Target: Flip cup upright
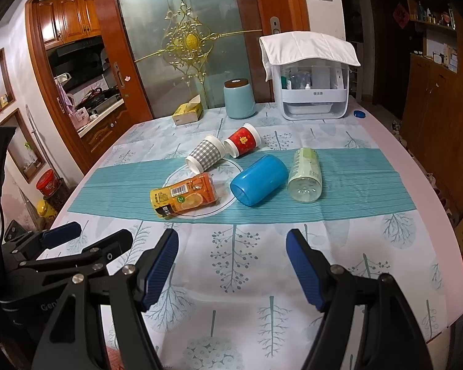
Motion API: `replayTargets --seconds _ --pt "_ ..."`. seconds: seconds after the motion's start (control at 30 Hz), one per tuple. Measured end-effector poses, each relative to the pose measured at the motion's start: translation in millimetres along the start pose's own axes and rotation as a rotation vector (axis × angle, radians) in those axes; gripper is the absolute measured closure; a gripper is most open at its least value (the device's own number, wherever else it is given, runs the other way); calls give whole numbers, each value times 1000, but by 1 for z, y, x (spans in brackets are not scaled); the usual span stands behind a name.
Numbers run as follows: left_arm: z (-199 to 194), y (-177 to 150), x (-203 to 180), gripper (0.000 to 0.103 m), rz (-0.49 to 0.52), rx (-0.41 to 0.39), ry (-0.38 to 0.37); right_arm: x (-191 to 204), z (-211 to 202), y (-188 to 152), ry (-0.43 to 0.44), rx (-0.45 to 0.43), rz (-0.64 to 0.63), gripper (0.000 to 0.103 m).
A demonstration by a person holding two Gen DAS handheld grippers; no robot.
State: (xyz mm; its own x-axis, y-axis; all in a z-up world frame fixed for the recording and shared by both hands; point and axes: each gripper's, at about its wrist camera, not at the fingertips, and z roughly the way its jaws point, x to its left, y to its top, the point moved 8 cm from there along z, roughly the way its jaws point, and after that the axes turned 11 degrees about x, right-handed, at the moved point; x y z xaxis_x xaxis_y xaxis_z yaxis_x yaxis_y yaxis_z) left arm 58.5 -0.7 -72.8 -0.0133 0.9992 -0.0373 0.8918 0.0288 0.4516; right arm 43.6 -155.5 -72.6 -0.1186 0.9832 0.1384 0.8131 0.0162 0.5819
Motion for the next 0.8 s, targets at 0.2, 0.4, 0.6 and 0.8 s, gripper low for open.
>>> replayTargets --seconds 0.2,0.4,0.6,0.8 --pt "1 -3 2 19 0 -4 10 0 0 -1 1 -3 0 30" --pt "3 -5 2 19 -7 2 13 -1 1 -1 -5 2 4 30" --pt "5 -6 3 19 -13 6 19 0 5 -1 -6 5 8 30" --pt "9 -8 6 19 -21 17 13 0 6 0 -11 2 4 30"
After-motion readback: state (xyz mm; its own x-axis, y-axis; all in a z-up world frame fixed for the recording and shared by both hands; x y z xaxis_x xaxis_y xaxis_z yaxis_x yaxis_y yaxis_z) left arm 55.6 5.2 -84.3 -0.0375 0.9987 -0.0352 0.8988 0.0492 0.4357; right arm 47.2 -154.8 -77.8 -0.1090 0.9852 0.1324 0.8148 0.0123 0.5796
